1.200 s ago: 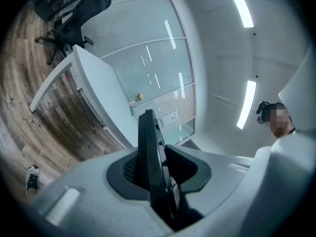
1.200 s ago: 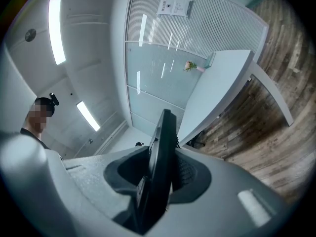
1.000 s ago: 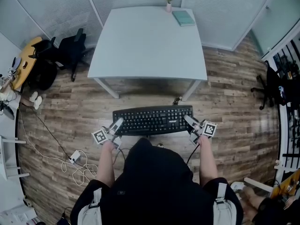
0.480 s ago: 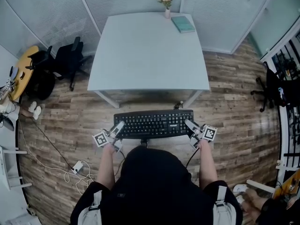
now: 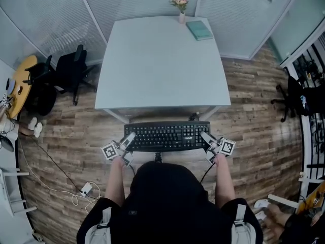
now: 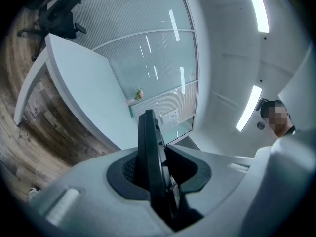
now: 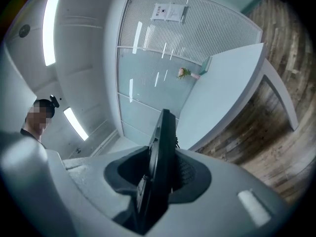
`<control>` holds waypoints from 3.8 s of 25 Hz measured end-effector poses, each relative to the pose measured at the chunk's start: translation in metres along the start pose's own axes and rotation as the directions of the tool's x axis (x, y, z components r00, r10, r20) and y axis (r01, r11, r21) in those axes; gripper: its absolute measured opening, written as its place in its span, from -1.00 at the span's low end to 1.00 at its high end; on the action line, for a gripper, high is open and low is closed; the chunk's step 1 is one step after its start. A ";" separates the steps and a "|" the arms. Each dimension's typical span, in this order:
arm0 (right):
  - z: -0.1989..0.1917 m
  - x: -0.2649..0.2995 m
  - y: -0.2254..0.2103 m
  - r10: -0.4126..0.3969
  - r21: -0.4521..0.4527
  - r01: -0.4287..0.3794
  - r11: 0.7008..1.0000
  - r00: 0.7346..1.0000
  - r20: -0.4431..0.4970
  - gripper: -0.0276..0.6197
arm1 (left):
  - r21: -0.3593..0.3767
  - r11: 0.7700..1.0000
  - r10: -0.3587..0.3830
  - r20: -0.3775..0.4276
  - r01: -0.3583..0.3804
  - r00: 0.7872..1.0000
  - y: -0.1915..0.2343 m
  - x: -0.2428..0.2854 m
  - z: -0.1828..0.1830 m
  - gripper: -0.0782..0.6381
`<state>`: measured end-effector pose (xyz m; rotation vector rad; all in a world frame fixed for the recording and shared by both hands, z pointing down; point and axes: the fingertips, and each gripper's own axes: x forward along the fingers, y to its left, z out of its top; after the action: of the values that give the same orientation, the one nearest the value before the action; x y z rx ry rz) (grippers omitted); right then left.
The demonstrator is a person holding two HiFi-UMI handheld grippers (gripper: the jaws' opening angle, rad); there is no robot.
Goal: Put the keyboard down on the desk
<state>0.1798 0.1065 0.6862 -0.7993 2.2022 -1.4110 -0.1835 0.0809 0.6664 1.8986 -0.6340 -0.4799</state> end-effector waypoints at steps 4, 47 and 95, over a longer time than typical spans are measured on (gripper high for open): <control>0.005 0.012 -0.001 -0.010 0.008 0.010 1.000 1.000 0.015 -0.54 | -0.022 1.000 -0.002 -0.013 0.002 1.000 0.012 0.007 0.013 -0.47; 0.032 0.142 -0.044 -0.073 0.028 0.074 0.997 0.997 -0.036 -0.52 | -0.042 0.999 0.005 -0.018 -0.006 1.000 0.086 0.027 0.127 -0.47; 0.190 0.226 -0.124 -0.071 0.059 0.083 0.995 0.981 -0.183 -0.47 | 0.065 0.988 0.141 0.036 -0.143 0.989 0.116 0.167 0.211 -0.45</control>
<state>0.1555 -0.2120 0.7150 -0.7683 2.2644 -1.6449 -0.2017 -0.2106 0.6837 1.8965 -0.8089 -0.4015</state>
